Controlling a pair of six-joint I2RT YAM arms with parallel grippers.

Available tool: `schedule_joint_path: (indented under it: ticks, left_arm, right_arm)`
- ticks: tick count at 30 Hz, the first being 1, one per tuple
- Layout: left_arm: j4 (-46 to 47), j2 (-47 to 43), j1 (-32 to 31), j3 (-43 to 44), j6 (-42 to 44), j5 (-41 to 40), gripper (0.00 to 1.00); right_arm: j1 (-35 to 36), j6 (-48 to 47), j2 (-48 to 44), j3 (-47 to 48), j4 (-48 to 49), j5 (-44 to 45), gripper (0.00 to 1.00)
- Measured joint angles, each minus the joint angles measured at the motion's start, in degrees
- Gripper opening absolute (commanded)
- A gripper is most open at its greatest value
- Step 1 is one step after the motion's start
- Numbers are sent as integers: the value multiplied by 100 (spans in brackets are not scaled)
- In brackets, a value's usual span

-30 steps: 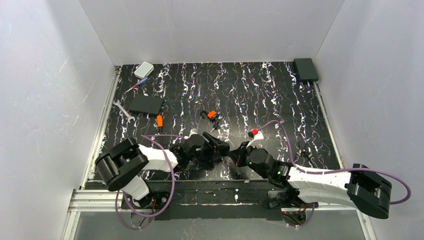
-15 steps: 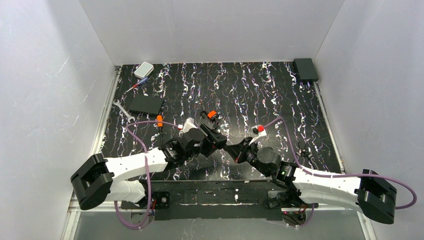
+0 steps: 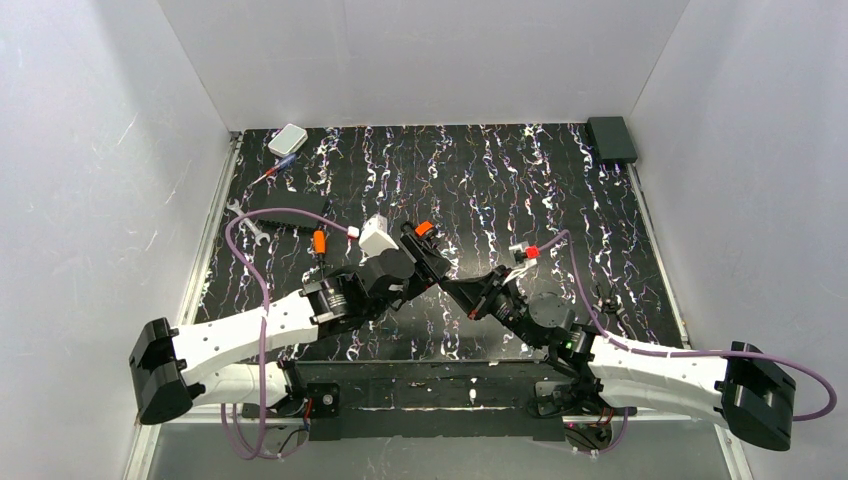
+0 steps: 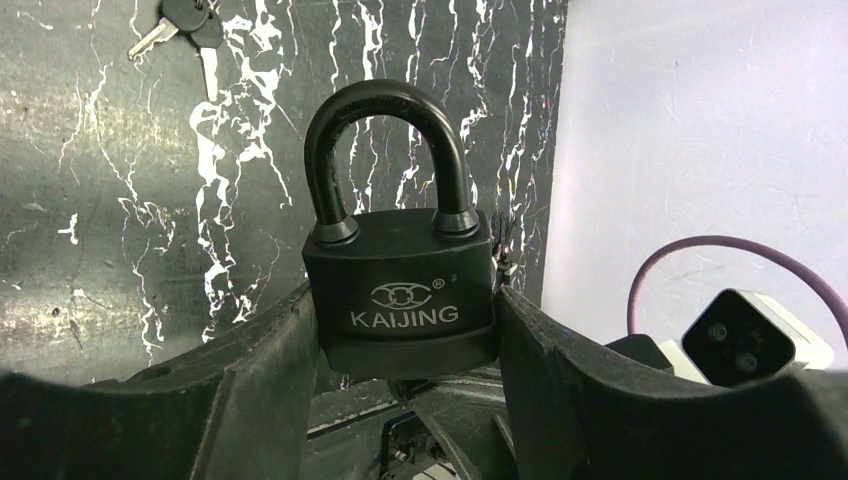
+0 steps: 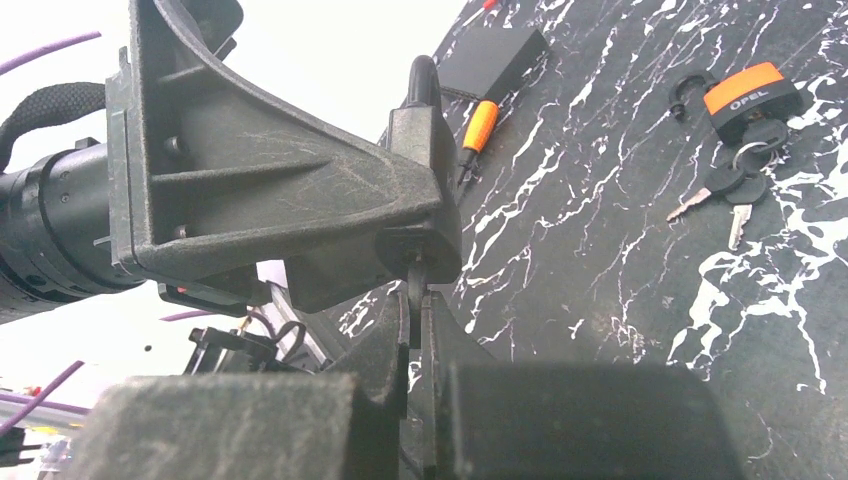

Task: Unlock with the key

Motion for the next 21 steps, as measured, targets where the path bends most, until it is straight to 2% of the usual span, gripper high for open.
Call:
schedule_joint_path:
  ticks: [21]
  left_arm:
    - [511, -546, -350, 66, 927, -409, 0]
  right_arm:
    - [0, 192, -273, -2, 741, -179, 1]
